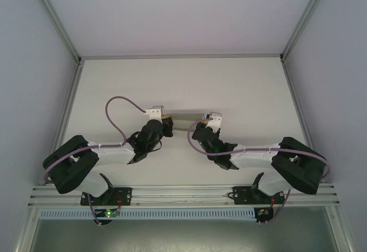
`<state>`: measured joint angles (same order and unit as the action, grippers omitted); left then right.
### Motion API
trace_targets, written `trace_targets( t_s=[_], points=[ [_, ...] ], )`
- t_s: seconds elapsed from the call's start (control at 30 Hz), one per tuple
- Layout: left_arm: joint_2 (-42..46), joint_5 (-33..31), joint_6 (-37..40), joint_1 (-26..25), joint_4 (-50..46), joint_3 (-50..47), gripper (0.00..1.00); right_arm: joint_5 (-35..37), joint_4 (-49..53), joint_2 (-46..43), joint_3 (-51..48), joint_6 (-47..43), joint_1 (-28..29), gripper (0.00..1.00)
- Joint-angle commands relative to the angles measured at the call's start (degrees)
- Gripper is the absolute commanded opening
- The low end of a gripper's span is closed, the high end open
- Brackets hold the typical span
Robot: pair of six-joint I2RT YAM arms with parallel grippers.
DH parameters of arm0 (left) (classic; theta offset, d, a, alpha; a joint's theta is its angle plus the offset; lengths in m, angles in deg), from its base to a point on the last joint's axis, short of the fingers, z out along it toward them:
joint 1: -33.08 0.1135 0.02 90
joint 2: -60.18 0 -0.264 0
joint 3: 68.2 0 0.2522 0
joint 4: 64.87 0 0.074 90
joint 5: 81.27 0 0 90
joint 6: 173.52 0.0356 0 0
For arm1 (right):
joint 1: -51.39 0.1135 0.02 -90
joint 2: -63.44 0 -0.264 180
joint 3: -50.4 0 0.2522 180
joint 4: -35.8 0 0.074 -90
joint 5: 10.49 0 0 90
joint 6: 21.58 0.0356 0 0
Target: Assemble paper box
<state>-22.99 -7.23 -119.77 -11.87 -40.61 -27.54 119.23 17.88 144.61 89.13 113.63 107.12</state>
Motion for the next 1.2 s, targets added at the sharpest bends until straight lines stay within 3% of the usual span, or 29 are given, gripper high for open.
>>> trace_targets(
  t_s=[0.0, 0.1, 0.2, 0.27, 0.33, 0.37, 0.43, 0.47, 0.7, 0.83, 1.03, 1.17],
  points=[
    [0.53, 6.43, 0.42, -4.43, 1.47, -2.37, 0.06, -5.35, -2.91, 1.67, -3.43, -0.86, 3.14, 0.00],
    [1.20, 6.38, 1.99, -5.85, 0.25, -2.90, 0.20, -2.29, -3.38, 1.21, -4.71, -3.38, 4.81, 0.00],
    [3.18, 5.92, 0.43, -6.76, -4.44, -2.24, 0.26, 1.03, -2.82, 0.92, -5.19, -3.94, 6.17, 0.00],
    [4.97, 4.03, -0.79, -8.00, -7.90, -1.42, 0.44, 4.83, -1.34, 1.44, -4.65, -4.23, 7.73, 0.00],
    [7.50, 1.66, -1.19, -9.33, -12.48, -0.68, 0.50, 7.05, 0.30, 2.07, -3.95, -4.70, 9.01, 0.00],
    [8.87, 0.59, -1.81, -9.70, -15.08, -0.36, 0.58, 7.20, 0.65, 2.23, -3.96, -4.61, 9.34, 0.00],
    [12.40, -1.91, -3.60, -10.01, -21.50, 0.04, 0.97, 6.78, 0.78, 2.41, -4.18, -4.24, 9.40, 0.00],
    [14.40, -2.40, -4.06, -10.11, -24.92, 0.08, 1.00, 6.92, 1.27, 2.33, -4.38, -3.59, 9.41, 0.00],
    [28.53, -1.10, -7.97, -10.74, -45.03, 2.37, 1.00, 8.11, 2.94, 1.70, -4.95, -3.14, 10.74, 0.00],
    [30.24, -6.35, -23.29, -9.82, -60.72, 8.07, 1.00, 9.58, 3.34, 1.89, -4.17, -3.81, 11.93, 0.00],
    [27.36, 3.37, -25.69, -4.78, -59.17, 12.39, 1.00, 10.62, 3.94, 1.79, -3.40, -4.86, 13.44, 0.03],
    [26.55, 2.59, -24.79, -2.83, -60.58, 15.65, 1.00, 11.01, 4.87, 0.30, -3.41, -4.61, 14.08, 0.08]
  ],
)
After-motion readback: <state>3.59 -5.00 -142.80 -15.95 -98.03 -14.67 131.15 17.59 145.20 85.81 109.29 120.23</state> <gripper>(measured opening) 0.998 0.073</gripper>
